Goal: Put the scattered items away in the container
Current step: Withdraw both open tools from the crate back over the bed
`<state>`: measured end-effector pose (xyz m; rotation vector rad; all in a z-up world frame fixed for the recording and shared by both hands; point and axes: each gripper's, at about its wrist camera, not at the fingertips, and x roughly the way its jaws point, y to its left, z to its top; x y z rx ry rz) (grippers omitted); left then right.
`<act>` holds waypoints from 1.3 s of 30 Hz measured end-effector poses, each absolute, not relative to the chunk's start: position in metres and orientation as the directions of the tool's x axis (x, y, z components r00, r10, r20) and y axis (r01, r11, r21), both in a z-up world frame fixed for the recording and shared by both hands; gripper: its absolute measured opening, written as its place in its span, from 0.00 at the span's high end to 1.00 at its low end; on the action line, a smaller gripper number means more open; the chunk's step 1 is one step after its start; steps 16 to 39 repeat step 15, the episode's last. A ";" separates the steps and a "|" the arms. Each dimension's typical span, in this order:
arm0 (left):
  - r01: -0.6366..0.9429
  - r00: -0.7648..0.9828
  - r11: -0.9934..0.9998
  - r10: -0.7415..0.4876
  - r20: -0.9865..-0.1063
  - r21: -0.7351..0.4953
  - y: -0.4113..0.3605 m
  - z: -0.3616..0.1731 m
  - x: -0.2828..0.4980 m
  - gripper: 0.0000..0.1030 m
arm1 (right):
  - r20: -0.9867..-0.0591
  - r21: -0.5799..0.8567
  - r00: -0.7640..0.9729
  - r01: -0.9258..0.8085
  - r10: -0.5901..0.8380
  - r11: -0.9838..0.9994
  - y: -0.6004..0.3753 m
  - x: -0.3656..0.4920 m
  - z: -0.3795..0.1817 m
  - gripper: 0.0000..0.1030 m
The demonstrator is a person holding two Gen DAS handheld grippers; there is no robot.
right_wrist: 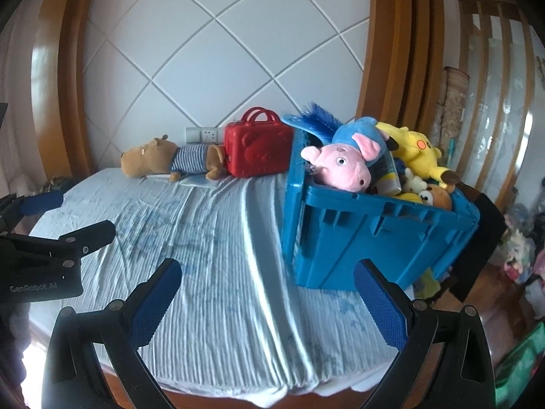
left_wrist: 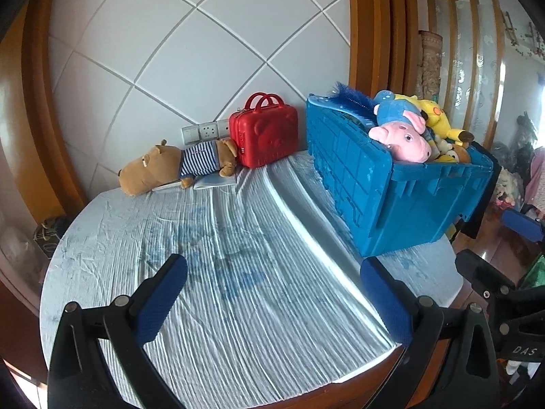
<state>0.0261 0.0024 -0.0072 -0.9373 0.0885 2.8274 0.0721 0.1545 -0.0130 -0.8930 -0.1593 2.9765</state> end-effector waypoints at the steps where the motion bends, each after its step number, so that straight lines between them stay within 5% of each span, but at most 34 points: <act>1: -0.171 -0.791 -0.985 0.132 -0.598 0.009 0.002 -0.007 0.026 0.00 | -0.547 -0.106 -0.835 -0.001 0.059 -0.994 0.154 0.072 -0.013 0.01; 39: -0.121 -0.791 -0.993 0.103 -0.603 -0.011 -0.025 -0.009 0.032 0.00 | -0.558 -0.100 -0.829 0.026 0.035 -0.995 0.138 0.068 -0.017 0.01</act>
